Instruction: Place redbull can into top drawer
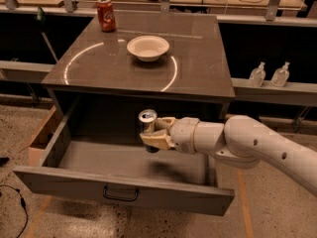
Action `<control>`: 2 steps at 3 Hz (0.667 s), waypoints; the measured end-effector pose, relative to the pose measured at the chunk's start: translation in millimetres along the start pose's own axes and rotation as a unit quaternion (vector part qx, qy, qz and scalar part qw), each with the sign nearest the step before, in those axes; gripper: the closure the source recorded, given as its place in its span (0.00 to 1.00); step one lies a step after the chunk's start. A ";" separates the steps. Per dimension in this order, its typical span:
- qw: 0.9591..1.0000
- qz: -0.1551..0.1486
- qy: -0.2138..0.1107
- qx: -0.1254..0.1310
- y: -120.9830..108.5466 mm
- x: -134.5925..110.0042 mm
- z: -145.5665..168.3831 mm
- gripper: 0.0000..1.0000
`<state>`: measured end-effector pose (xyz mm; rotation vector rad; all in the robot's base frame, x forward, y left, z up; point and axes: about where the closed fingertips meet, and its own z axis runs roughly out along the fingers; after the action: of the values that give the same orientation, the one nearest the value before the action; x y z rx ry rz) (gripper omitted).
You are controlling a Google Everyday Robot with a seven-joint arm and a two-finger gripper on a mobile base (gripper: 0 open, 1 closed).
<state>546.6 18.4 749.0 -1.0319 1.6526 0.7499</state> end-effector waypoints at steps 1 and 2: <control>1.000 -0.001 0.010 0.009 -9.0 18.1 4.1 1.00; 1.000 0.005 0.017 0.001 -10.6 36.2 11.8 0.85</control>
Offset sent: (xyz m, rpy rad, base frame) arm 0.0130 -0.0061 -0.0663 -0.0330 0.0568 0.0073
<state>556.4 14.0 711.0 -1.0403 1.6888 0.7405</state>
